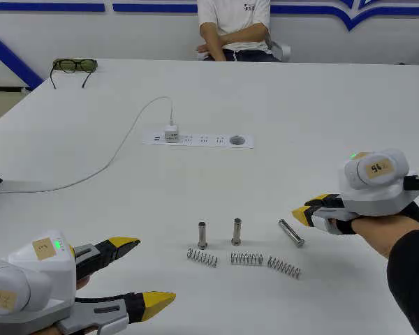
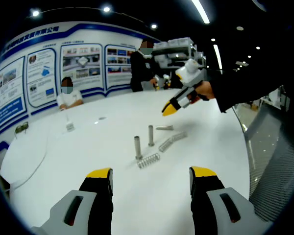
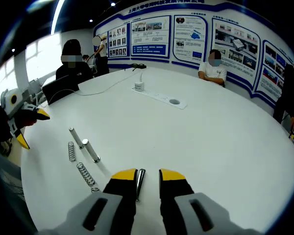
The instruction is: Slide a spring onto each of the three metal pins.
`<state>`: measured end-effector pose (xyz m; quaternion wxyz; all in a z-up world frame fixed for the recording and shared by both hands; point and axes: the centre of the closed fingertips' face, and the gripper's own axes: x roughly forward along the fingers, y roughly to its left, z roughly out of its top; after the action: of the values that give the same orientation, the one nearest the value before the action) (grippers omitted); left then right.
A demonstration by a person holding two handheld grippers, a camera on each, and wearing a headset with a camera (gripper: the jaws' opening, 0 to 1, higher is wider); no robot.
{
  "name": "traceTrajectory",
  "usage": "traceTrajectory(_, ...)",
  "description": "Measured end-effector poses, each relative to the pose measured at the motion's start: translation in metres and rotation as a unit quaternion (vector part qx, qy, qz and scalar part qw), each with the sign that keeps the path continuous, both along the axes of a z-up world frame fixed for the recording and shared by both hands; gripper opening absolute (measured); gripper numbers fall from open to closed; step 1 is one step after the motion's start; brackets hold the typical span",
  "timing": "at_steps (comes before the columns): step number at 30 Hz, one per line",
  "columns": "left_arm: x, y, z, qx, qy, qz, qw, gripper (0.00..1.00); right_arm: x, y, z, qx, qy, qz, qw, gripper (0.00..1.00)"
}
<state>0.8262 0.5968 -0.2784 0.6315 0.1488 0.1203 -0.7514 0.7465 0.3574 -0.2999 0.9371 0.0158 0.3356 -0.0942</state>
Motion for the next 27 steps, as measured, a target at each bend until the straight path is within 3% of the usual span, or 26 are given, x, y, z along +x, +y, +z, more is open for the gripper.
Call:
traceTrajectory(12, -0.002, -0.001, -0.007, 0.004, 0.005, -0.004, 1.0000, 0.64, 0.011, 0.007, -0.027, 0.007, 0.053, -0.005, 0.9986, 0.13)
traceTrajectory(27, -0.002, -0.004, -0.011, 0.005, 0.012, -0.005, 0.9999, 0.63, 0.014, 0.002, -0.046, 0.024, 0.079, -0.021, 0.9964, 0.10)
